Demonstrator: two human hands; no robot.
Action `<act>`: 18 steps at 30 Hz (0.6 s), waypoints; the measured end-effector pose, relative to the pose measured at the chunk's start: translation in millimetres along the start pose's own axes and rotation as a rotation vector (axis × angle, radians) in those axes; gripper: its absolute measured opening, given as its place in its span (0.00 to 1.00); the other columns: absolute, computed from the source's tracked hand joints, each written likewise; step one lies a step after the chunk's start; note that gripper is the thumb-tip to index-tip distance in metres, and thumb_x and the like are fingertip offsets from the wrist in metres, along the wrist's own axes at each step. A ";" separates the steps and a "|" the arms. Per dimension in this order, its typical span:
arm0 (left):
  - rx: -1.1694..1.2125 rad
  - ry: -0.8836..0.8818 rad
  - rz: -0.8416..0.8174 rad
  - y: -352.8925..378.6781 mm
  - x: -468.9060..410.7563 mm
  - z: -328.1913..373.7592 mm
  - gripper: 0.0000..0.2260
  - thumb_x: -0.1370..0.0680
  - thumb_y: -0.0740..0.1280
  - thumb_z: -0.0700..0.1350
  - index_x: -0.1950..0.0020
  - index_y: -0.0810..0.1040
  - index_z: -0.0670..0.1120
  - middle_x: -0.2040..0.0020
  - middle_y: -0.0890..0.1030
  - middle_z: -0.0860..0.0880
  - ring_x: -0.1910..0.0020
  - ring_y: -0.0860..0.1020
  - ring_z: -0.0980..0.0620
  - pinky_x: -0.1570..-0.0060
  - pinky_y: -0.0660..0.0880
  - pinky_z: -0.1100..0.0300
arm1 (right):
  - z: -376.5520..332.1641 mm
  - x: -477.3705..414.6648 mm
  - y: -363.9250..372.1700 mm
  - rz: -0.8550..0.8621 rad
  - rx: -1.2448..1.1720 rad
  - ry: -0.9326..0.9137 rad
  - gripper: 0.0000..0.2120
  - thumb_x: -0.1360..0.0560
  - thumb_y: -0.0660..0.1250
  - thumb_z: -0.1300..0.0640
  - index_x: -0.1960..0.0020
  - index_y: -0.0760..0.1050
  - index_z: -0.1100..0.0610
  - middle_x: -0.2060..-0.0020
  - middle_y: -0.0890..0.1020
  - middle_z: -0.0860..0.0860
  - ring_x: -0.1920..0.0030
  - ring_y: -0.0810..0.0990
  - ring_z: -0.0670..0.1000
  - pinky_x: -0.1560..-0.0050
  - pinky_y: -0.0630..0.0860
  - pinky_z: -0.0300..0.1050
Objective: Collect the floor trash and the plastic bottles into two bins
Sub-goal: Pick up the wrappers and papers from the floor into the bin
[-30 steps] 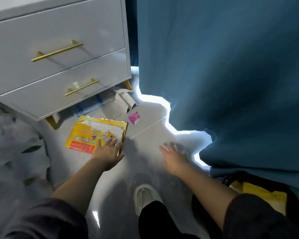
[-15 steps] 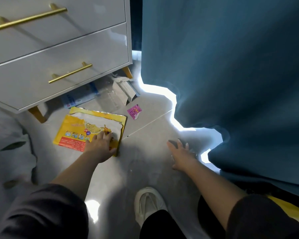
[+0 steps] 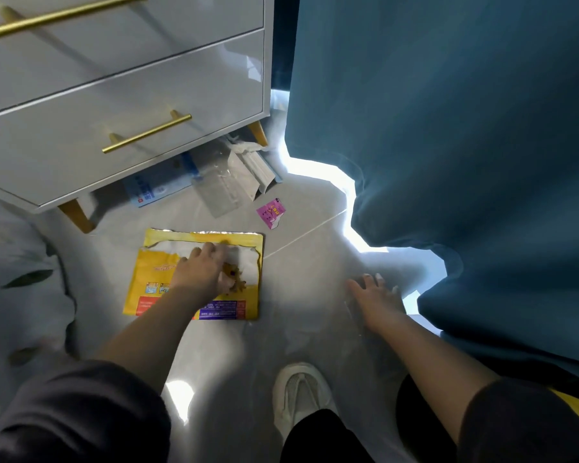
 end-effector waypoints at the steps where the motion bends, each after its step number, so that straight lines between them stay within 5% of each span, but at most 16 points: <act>1: -0.025 -0.029 -0.003 -2.7 -5.4 -6.3 0.31 0.25 0.68 0.51 0.27 0.58 0.46 0.28 0.61 0.45 0.30 0.63 0.44 0.37 0.69 0.48 | 3.3 -1.5 1.8 0.004 0.006 0.006 0.21 0.20 0.52 0.44 0.28 0.56 0.46 0.25 0.55 0.55 0.24 0.50 0.61 0.30 0.58 0.64; 7: -0.059 -0.056 -0.046 0.6 -37.2 -30.0 0.50 0.34 0.76 0.58 0.23 0.46 0.51 0.23 0.49 0.44 0.23 0.46 0.40 0.28 0.55 0.39 | 22.7 -5.3 13.4 0.013 0.048 0.071 0.28 0.21 0.58 0.45 0.26 0.47 0.40 0.26 0.57 0.54 0.24 0.52 0.60 0.33 0.62 0.60; 13: -0.166 -0.055 0.009 11.2 -46.4 -33.5 0.48 0.35 0.74 0.62 0.25 0.50 0.50 0.28 0.61 0.44 0.27 0.58 0.42 0.30 0.59 0.40 | 28.1 -6.8 9.3 0.074 0.128 0.072 0.34 0.26 0.66 0.61 0.28 0.52 0.46 0.34 0.64 0.56 0.34 0.66 0.58 0.39 0.68 0.54; 18: -0.243 -0.087 -0.005 17.1 -43.4 -34.8 0.45 0.35 0.73 0.64 0.28 0.54 0.49 0.33 0.65 0.44 0.33 0.65 0.43 0.35 0.65 0.45 | 31.1 -12.6 5.8 0.060 0.124 0.068 0.24 0.25 0.65 0.58 0.33 0.60 0.53 0.38 0.71 0.55 0.37 0.70 0.57 0.39 0.67 0.53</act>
Point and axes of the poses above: each hand's wrist, its own x-axis away from the middle knuckle, its own y-axis out of the palm, z = x × y, the point moved 5 cm from there along -x, towards the middle knuckle
